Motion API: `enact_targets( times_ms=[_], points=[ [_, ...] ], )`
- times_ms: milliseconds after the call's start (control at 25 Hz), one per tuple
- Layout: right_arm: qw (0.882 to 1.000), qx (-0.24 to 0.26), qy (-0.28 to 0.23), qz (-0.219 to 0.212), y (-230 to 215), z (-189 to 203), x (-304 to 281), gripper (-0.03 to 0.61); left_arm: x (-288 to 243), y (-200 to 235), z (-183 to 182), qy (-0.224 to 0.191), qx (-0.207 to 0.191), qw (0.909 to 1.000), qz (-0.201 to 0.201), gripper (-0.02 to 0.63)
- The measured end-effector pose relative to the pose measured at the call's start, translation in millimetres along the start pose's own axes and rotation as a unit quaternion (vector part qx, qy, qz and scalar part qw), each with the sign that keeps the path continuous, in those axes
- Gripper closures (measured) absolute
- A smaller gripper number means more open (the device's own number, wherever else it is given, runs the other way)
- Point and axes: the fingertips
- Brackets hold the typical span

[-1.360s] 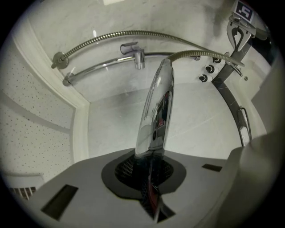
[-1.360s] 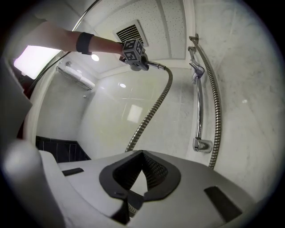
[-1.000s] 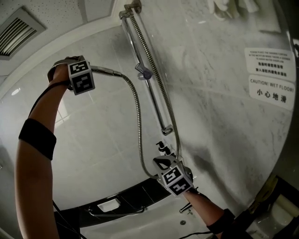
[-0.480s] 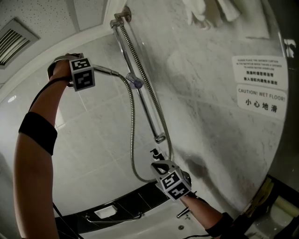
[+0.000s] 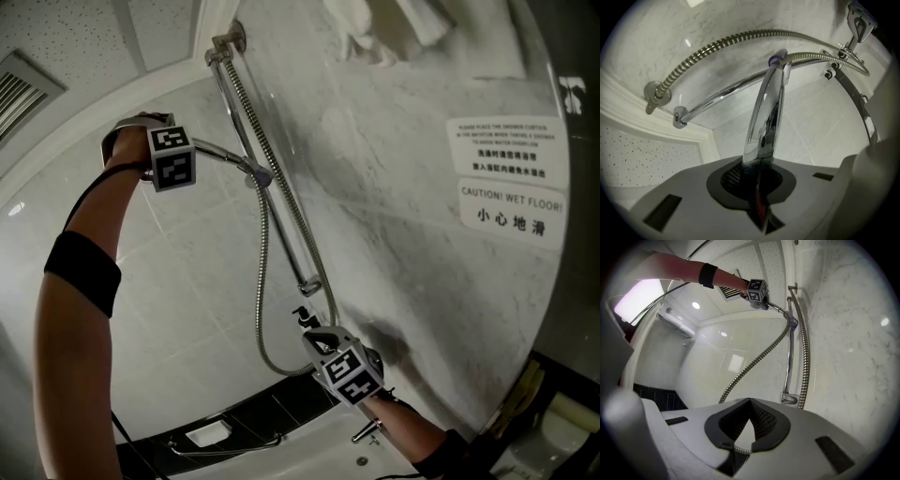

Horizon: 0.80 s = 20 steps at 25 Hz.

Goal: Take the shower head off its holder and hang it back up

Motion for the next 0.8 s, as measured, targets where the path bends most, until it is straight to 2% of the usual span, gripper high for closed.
enact_targets(
  times_ms=[440, 680, 800],
  points=[
    [1.000, -0.006, 0.004, -0.001, -1.0, 9.2, 3.6, 0.561, 0.2, 8.4, -27.9, 0.000, -0.060, 0.9968, -0.052, 0.580],
    [1.000, -0.009, 0.009, -0.002, 0.8, 15.7, 5.1, 0.561, -2.2, 11.4, -27.8, 0.009, -0.072, 0.9947, -0.072, 0.592],
    [1.000, -0.011, 0.008, -0.003, 3.0, 15.7, 4.9, 0.561, 4.8, 13.5, -27.3, 0.022, -0.093, 0.9919, -0.083, 0.594]
  ],
)
Point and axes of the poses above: the fingertips, and each gripper's own axes: x backward along the fingers, y to its left, z out of its underside, and after that the axes turned 9 degrees about x, right-handed
